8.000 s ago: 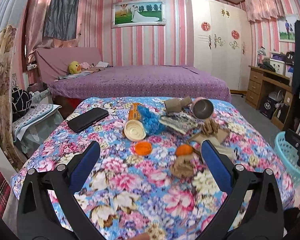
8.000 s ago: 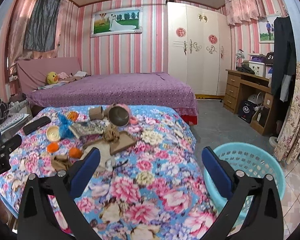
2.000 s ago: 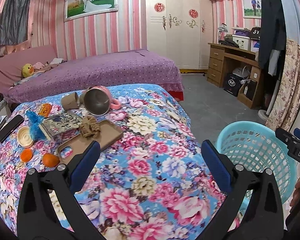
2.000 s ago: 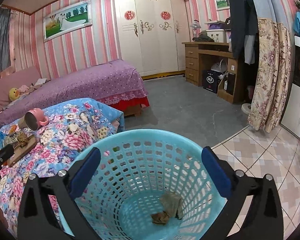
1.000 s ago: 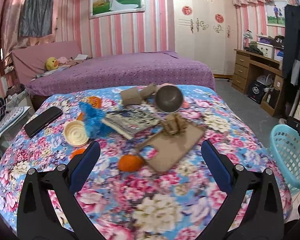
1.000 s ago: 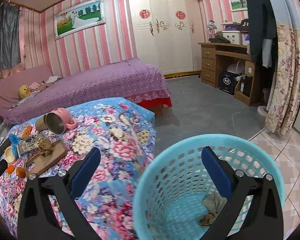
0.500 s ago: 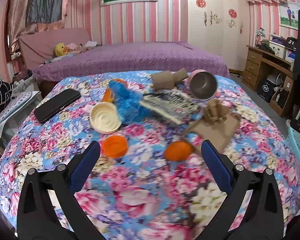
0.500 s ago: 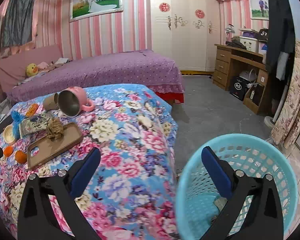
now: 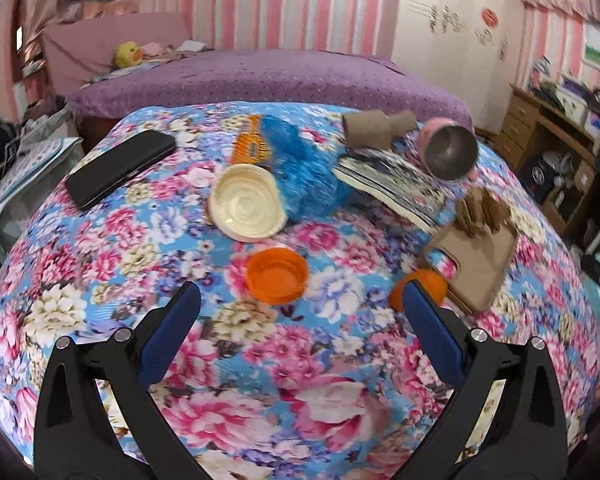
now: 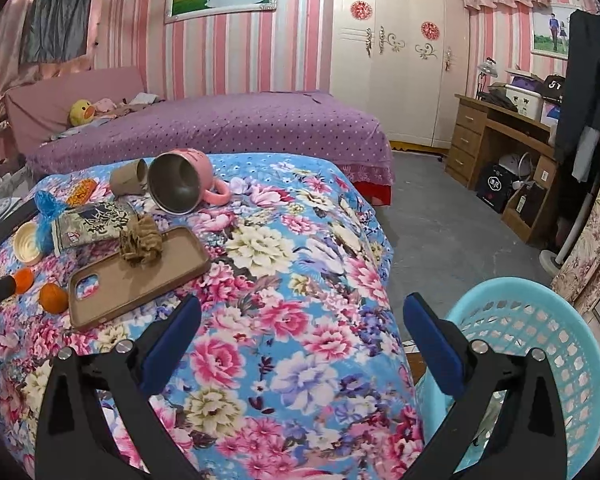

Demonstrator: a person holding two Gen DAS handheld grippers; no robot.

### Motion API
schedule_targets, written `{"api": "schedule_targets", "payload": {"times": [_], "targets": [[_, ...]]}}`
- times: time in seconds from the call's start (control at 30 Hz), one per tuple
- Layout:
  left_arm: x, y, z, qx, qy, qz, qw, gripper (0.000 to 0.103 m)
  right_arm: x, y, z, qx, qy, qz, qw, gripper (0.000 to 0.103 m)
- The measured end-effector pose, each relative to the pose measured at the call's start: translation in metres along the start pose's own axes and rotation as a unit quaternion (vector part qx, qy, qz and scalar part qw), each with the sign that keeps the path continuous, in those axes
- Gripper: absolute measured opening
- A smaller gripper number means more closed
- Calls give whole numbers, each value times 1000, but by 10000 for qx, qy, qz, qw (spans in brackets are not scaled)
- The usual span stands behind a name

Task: Collect trash
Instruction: 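Move both tools back over the bed and grasp the orange fruit with the left tool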

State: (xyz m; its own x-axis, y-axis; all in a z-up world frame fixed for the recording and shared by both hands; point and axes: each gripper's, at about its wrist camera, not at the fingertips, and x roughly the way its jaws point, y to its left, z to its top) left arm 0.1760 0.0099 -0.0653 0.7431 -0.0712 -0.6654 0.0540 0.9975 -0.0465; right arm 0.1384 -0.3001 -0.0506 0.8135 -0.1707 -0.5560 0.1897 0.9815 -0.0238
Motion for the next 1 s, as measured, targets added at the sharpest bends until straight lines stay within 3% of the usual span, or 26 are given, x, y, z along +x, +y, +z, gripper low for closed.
{"api": "schedule_targets", "payload": {"times": [0.2,0.33,0.43,0.5,0.63,0.7,0.83,1.0], "targets": [[1,-30,-3,330,52,-245,9991,93,-1,-7,0,137,24,41,9999,99],[10,-51,-2,616,182,-372,9972,76,-2,-12,-1,175,36,30,9998,99],[23,-61,-1,749,466,-450,9951,69,-2,-16,-1,184,54,-63,9998,99],[28,-63,0,728,562,-540,9943,62,-3,-20,-2,218,50,-103,9997,99],[32,-61,2,646,633,-816,9926,39,-2,-25,-2,331,70,-69,9994,99],[29,-61,0,613,609,-919,9920,33,-1,-26,-2,339,76,-66,9994,99],[21,-54,0,571,503,-980,9923,31,-1,-24,-2,331,78,-42,9994,99],[6,-40,5,640,168,-566,9962,31,0,-8,-1,151,81,52,9998,99]]}}
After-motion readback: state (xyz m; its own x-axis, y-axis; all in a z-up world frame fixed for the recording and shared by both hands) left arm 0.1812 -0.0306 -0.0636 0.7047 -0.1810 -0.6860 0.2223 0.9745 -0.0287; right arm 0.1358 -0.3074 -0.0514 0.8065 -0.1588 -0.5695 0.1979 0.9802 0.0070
